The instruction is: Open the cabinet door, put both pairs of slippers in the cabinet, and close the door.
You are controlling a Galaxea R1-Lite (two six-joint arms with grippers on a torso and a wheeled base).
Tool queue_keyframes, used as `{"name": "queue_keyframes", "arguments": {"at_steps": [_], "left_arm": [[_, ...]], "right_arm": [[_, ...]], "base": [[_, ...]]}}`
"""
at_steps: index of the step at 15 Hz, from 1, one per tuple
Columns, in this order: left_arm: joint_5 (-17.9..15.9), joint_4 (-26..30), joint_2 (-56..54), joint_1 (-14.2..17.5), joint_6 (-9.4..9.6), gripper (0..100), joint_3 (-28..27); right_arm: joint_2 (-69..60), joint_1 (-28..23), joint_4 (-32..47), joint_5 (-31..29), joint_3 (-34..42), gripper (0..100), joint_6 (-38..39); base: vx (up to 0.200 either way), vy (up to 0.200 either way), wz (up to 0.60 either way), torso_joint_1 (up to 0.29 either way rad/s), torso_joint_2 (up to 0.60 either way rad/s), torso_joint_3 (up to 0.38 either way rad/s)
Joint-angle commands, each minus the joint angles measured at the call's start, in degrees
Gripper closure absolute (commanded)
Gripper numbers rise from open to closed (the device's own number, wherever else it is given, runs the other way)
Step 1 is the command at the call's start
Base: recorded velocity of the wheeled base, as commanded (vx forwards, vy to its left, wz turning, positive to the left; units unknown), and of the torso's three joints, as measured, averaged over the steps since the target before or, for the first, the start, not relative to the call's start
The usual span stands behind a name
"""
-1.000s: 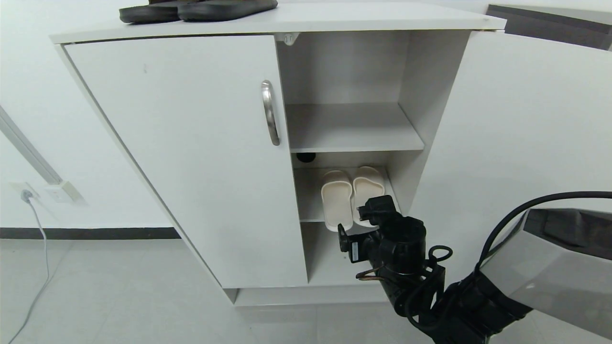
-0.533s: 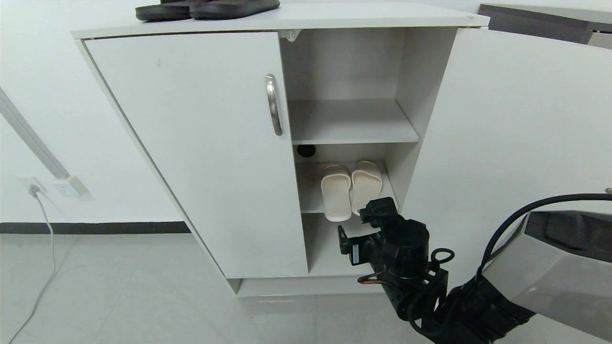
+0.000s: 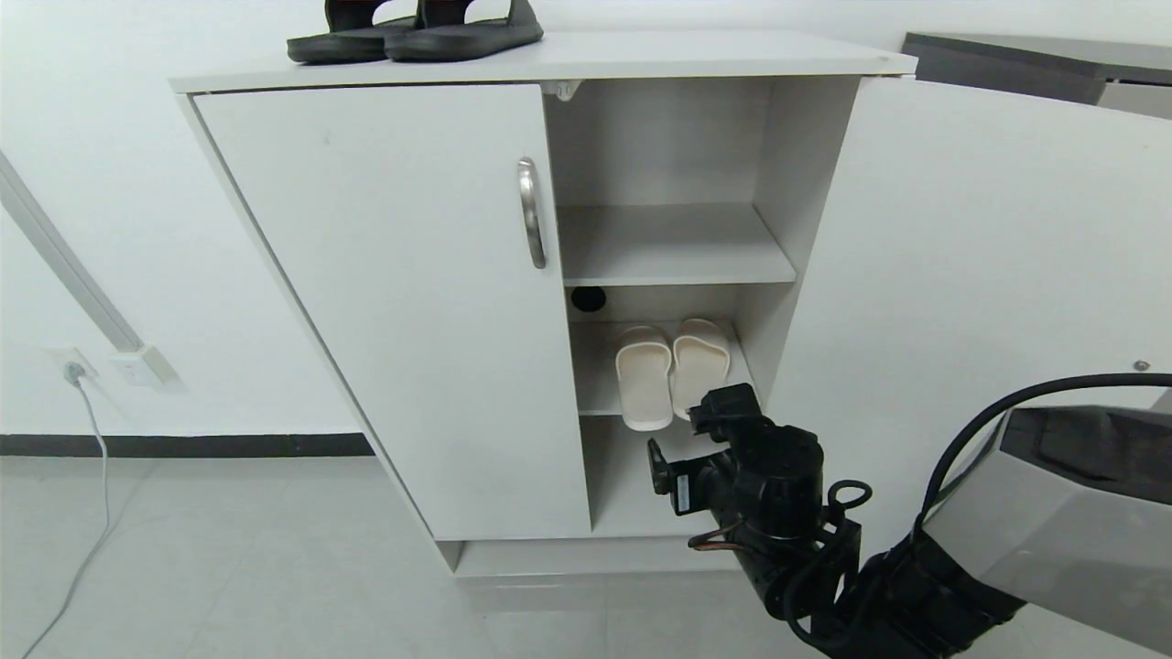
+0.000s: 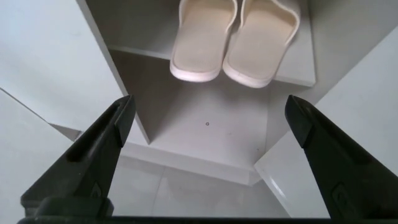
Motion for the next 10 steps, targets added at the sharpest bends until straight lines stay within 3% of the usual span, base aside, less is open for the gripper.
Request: {"name": "queue_keyframes", "arguments": {"at_steps": [1, 6, 10], "left_arm": [[0.01, 0.0, 0.04, -0.02, 0.0, 100, -0.01], [0.01, 0.0, 0.04, -0.02, 0.0, 100, 0.07], [0.1, 0.0, 0.04, -0.02, -0.09, 100, 0.07]], "right_arm": [[0.25, 0.02, -0.29, -0.06, 0.18, 0, -0.03], [1.31, -0.85, -0.81, -0.06, -0.17, 0, -0.03], [1.4, -1.21, -0.81, -0.06, -0.09, 0, -0.03]], "base": [[0.0, 0.0, 0.0, -0.002, 0.0, 0.193], [0.0, 0.0, 0.0, 0.001, 0.0, 0.195], [0.0, 0.0, 0.0, 0.001, 0.0, 0.021]]}}
